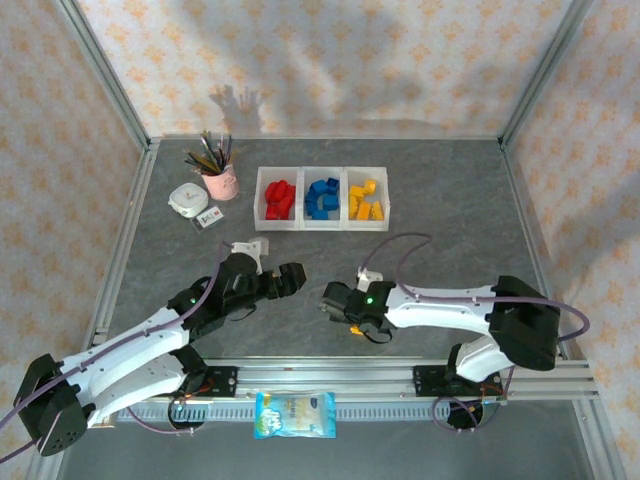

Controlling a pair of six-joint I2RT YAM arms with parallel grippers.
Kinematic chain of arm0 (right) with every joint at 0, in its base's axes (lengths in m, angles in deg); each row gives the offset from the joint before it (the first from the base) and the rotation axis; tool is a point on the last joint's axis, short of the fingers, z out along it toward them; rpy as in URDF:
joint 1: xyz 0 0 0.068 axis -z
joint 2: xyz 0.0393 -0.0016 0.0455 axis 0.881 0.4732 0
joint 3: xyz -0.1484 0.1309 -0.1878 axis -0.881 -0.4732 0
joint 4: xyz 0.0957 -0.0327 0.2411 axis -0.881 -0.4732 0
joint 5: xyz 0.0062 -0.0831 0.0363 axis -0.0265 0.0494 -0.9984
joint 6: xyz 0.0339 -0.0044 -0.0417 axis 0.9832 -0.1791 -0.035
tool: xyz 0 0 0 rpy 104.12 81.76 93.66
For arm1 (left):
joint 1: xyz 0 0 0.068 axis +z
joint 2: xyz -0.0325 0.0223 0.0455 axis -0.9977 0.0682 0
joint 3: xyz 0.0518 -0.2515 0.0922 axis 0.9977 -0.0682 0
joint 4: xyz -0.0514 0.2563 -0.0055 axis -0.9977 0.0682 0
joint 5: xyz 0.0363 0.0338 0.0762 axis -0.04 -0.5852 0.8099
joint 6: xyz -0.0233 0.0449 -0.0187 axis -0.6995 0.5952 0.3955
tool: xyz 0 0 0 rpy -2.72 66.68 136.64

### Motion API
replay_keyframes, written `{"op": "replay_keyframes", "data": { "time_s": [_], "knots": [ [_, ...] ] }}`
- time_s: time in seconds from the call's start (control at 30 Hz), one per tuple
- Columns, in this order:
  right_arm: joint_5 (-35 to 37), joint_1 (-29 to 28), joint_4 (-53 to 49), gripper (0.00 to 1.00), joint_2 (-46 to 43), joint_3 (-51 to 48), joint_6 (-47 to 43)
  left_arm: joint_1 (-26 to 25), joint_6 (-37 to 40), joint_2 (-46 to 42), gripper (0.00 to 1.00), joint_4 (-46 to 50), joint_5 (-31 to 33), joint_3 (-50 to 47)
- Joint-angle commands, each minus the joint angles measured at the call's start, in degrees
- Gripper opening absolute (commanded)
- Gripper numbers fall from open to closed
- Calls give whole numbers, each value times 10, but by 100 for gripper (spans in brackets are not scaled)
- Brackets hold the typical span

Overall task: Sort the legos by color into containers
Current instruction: Pick up the lego from the bottom-center of the table, then place the lego in the container.

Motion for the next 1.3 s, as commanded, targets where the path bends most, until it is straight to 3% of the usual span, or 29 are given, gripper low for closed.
{"op": "replay_keyframes", "data": {
  "time_s": [0.0, 0.47, 0.77, 0.87, 1.03, 1.27],
  "knots": [
    [5, -12, 5, 87, 20, -1, 48, -4, 13, -7, 99, 10, -14, -2],
    [16, -19, 7, 49, 50, 6, 23, -4, 18, -2, 99, 15, 3, 10],
    [57, -5, -25, 42, 2, 41, -18, -4, 14, -1, 99, 24, 17, 31],
    [85, 28, -35, 42, -23, 65, -60, -3, 19, 4, 99, 28, 35, 47],
    [108, 146, 6, 43, -46, 119, -202, 3, 40, 47, 99, 33, 69, 109],
    [81, 307, 83, 43, 55, 251, -376, 41, 48, 129, 99, -19, 68, 169]
  ]
}}
